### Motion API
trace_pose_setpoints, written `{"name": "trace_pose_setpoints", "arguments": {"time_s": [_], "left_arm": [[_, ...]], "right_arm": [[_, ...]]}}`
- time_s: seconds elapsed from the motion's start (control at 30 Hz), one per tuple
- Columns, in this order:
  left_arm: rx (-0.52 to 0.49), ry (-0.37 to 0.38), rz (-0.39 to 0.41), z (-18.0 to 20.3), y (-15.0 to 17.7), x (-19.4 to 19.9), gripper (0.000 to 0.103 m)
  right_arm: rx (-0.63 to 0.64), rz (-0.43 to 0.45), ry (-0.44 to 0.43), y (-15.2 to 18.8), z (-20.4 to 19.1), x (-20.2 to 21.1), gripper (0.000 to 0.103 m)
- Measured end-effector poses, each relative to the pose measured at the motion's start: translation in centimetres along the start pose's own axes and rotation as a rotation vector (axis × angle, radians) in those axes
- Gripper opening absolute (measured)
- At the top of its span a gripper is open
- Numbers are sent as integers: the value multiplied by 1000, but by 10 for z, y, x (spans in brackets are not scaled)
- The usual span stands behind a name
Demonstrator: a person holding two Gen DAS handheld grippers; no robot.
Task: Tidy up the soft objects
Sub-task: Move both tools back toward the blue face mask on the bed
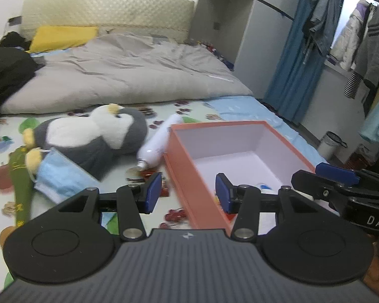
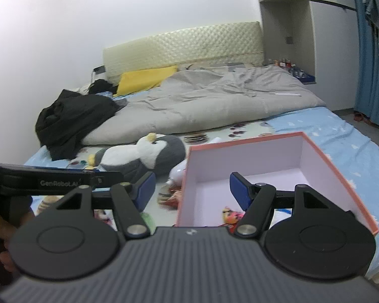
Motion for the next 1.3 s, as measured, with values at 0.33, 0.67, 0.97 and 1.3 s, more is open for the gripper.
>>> {"name": "trace_pose_setpoints", "arguments": {"time_s": [0.33, 0.67, 0.97, 1.3], "left_arm": [[53, -44, 16, -39, 43, 22, 53], [99, -100, -17, -71, 78, 31, 53], [152, -134, -39, -93, 104, 33, 53], [158, -180, -80, -120, 125, 20, 53]], "right_arm": [[41, -51, -62, 36, -40, -15, 68], [61, -100, -111, 62, -67, -28, 68], [105, -152, -140, 86, -90, -35, 68], [135, -208, -167, 108, -111, -51, 68]]}}
Point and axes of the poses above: each gripper's, at about its wrist camera, not at the fingertips, and x roughly against the way its jaws point, z to its right, y to its underside, the point moved 5 cm from there along -x, roughly the way its jaws point, and after that the axes turned 6 degrees about -x, right-handed, at the moved point
